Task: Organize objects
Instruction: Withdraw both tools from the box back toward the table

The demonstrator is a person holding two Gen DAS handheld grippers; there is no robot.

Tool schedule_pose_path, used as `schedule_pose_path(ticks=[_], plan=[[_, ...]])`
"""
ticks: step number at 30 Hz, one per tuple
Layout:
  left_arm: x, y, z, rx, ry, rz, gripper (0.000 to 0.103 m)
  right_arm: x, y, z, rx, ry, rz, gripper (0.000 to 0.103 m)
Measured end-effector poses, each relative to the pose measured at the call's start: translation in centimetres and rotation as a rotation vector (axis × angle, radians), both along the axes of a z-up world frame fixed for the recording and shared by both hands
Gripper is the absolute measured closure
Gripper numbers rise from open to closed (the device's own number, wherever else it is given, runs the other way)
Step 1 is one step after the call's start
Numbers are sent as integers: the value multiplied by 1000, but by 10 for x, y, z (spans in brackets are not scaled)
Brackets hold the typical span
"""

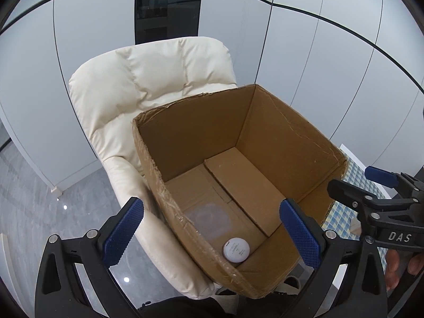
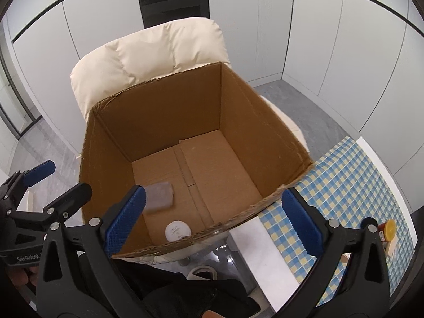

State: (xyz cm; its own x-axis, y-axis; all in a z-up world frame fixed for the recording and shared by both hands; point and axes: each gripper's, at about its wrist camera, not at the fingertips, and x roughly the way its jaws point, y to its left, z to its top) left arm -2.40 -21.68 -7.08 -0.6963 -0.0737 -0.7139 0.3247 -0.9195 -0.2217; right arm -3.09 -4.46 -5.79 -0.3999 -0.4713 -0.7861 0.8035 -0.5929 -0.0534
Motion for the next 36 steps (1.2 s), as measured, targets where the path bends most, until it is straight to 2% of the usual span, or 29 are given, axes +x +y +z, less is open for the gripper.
schedule_pose_path(ticks=[19,28,36], plan=[[-21,34,1,4,-5,-50,1,-21,45,7,-1,9,-70,0],[-33,56,3,9,-2,-88,1,-30,69,10,31,67,-103,0],[-41,76,4,14,-10,-110,1,-42,90,10,34,56,-132,0]])
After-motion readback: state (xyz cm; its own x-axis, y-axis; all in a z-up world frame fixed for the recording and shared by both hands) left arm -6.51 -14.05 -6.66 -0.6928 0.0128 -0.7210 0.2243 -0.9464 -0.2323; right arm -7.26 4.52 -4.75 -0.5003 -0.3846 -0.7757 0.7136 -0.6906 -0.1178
